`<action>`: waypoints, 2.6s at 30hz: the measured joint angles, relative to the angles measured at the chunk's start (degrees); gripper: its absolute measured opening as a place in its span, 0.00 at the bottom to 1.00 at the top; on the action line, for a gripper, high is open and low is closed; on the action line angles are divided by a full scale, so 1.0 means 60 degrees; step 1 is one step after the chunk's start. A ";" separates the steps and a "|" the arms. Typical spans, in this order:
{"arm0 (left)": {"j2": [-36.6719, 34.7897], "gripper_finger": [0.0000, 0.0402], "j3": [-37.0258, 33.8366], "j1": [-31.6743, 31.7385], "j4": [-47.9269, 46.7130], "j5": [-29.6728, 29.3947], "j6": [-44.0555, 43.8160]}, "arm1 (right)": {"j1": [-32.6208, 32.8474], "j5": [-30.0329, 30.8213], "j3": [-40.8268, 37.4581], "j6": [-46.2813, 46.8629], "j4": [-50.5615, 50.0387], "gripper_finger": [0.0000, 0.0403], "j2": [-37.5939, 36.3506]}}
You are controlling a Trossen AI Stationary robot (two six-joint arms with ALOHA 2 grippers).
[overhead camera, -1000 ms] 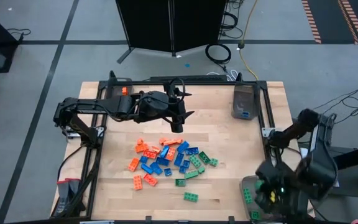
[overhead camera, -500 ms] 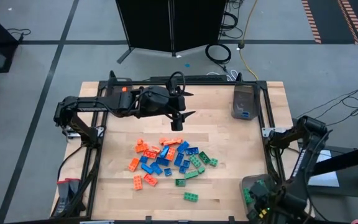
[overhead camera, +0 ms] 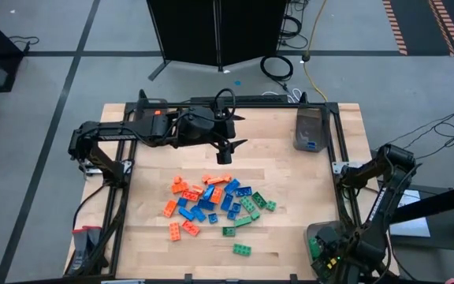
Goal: Sort blocks
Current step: Put the orange game piece into the top left black bin
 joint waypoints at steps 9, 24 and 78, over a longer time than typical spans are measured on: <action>-0.0004 0.75 -0.0352 0.0675 -0.1686 0.2717 -0.0805 | -0.0610 0.2036 0.0004 -0.0231 -0.0548 0.76 -0.1285; 0.0015 0.75 -0.5098 0.0929 -0.2945 0.3739 -0.2293 | -0.1961 0.4062 0.0018 -0.2319 -0.2092 0.74 -0.2567; 0.1133 0.20 -0.5148 0.0122 0.0222 0.1799 -0.2976 | -0.2087 0.4080 0.0011 -0.2751 -0.2846 0.74 -0.2540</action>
